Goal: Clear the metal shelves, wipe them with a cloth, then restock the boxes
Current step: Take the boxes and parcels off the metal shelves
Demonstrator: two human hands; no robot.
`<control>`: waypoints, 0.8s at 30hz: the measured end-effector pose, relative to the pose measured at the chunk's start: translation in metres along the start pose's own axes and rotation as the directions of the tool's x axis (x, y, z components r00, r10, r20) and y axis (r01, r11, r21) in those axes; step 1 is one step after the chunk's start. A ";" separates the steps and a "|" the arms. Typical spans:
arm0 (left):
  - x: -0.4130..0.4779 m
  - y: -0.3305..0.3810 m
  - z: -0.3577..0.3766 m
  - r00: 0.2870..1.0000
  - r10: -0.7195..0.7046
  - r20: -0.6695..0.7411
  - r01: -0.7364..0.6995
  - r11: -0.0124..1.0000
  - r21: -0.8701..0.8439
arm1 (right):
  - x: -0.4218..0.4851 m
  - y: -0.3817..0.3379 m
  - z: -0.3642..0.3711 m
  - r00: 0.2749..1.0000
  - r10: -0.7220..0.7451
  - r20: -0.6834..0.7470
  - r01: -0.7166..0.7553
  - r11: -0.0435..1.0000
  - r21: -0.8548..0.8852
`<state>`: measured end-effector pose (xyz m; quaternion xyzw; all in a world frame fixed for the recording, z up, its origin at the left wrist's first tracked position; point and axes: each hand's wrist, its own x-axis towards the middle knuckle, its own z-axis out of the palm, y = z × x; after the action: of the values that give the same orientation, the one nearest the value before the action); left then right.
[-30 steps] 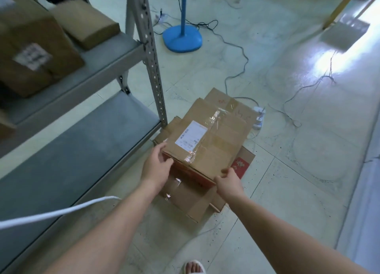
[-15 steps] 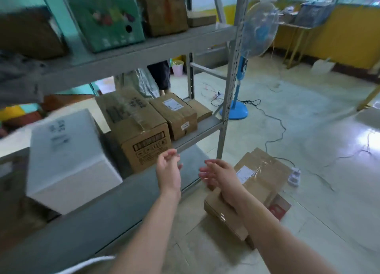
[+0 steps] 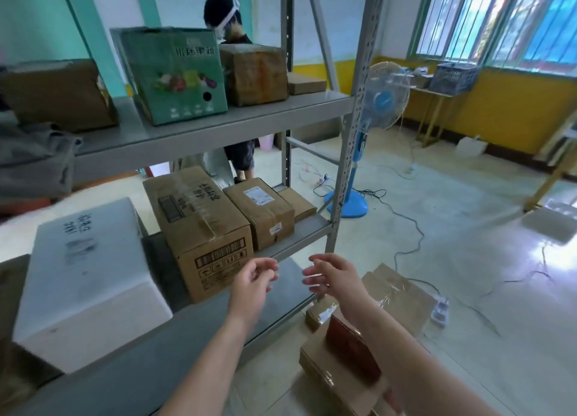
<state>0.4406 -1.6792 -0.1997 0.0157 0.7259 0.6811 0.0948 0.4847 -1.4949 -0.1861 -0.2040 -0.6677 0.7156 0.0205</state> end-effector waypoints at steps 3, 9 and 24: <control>0.046 -0.017 0.024 0.999 -0.039 0.001 0.039 0.998 0.045 | 0.058 0.011 -0.022 1.000 0.024 -0.002 -0.024 0.999 0.024; 0.161 -0.053 0.098 0.991 -0.135 -0.018 0.136 0.971 0.197 | 0.222 0.033 -0.073 0.990 0.126 -0.063 -0.126 0.992 -0.001; 0.412 -0.103 0.216 0.915 -0.398 -0.062 0.396 0.864 0.310 | 0.523 0.065 -0.096 0.995 0.076 0.067 -0.025 0.824 -0.565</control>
<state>0.0812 -1.4111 -0.3619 -0.1174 0.8130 0.5216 0.2307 0.0521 -1.2532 -0.3894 -0.1875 -0.8437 0.4951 -0.0885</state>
